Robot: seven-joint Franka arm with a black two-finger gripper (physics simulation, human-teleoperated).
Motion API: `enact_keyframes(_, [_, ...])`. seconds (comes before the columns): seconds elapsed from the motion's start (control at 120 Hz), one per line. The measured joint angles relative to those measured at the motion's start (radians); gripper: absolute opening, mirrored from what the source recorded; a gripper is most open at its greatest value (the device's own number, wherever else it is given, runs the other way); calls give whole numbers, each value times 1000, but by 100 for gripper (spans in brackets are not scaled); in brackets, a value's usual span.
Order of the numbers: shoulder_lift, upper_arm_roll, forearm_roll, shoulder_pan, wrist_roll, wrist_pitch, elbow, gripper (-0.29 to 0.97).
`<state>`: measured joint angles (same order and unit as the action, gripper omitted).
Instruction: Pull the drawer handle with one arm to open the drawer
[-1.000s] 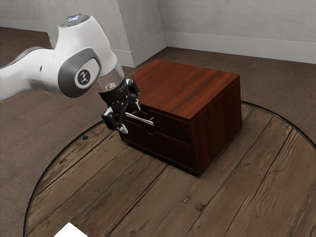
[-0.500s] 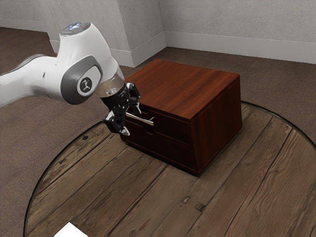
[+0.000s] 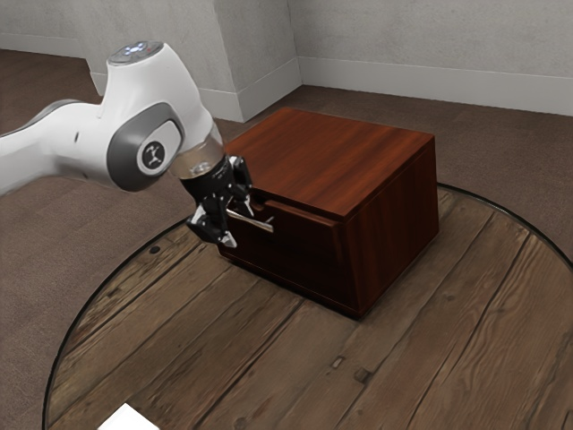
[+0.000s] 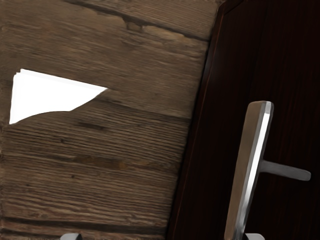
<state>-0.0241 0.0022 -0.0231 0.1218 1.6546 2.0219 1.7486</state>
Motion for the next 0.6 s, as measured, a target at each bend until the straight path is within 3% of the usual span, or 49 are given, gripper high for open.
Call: enact_keyframes(0.6, [109, -5, 2, 11, -2, -64, 117, 35])
